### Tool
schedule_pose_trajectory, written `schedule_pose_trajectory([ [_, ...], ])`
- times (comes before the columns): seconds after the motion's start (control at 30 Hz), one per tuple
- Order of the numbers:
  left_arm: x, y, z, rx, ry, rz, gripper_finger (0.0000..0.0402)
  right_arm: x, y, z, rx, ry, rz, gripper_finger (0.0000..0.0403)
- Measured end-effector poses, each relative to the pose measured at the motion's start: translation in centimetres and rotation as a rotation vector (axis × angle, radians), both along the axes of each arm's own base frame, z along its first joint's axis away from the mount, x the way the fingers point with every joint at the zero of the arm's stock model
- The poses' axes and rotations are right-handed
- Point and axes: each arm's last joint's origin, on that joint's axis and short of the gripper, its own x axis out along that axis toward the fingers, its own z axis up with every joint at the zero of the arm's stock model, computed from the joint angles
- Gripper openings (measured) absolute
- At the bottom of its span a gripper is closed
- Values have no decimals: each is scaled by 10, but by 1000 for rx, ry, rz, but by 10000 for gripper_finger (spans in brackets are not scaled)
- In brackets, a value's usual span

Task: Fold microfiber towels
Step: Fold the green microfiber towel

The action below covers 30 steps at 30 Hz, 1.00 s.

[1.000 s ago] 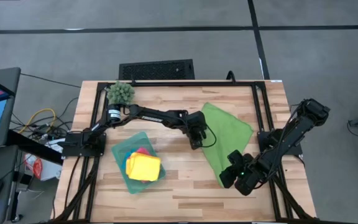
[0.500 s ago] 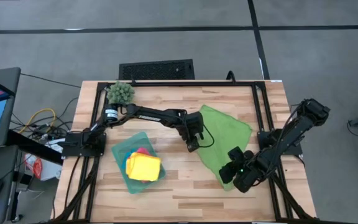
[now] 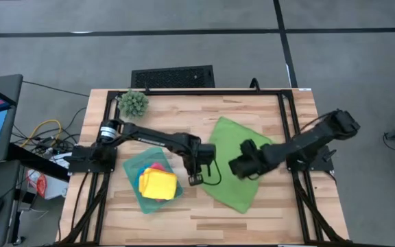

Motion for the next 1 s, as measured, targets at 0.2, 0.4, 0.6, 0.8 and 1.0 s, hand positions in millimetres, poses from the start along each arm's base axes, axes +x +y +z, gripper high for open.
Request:
schedule_pose_trajectory([
  [0.2,-2,-18,-3,74,8,-12,0,19,-39,-33,-40,226,13,145],
  [0.4,-4,-15,-4,105,38,37,0,23,-63,-24,-62,254,68,141],
  [0.6,-6,-10,-5,105,68,28,0,0,-9,29,4,-2,321,141],
  [0.8,-5,-8,-4,113,55,-3,0,-26,76,29,38,-184,663,137],
  [1.0,-5,-8,-4,115,44,-27,0,-28,132,-13,-33,-158,854,138],
])
